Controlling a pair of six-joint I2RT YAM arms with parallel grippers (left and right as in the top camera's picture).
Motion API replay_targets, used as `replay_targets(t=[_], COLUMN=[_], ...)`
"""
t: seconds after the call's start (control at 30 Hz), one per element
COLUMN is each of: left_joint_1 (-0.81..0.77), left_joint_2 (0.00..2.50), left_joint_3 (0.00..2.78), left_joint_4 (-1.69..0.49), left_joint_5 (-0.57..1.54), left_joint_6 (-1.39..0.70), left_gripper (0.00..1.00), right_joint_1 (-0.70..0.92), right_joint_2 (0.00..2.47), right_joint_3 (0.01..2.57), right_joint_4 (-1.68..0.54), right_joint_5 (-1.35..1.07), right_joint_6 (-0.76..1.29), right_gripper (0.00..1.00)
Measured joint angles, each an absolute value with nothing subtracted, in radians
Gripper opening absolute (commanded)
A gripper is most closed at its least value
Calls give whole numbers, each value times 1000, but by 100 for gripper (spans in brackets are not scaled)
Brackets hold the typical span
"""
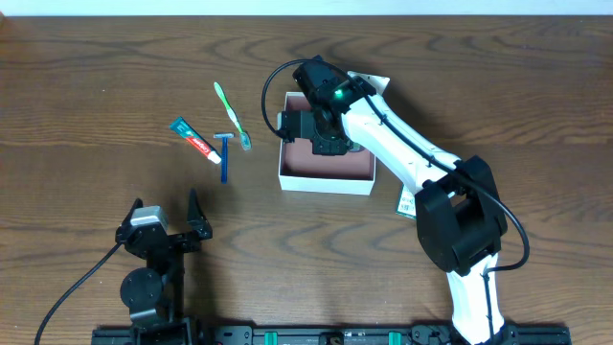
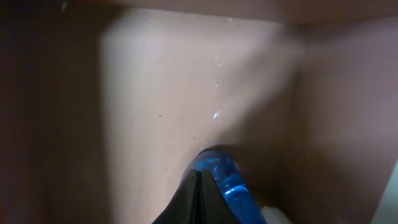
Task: Pack container
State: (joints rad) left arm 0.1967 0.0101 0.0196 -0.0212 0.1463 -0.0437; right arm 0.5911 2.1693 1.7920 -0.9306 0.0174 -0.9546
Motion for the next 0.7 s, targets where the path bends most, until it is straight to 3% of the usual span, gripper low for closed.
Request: replay_targets(t=[0.7], left_joint_1=[197], left_joint_2=[10], left_joint_3=[20], left_joint_4=[-21], left_joint_5=[146], left_joint_6=[-44], left_gripper=[98], right_joint_1=[604], right_joint_2=[2169], right_joint_3=[1863], right_joint_4=[-886], right_joint_5=[-28], right_joint_6=[-944], right_gripper=[1])
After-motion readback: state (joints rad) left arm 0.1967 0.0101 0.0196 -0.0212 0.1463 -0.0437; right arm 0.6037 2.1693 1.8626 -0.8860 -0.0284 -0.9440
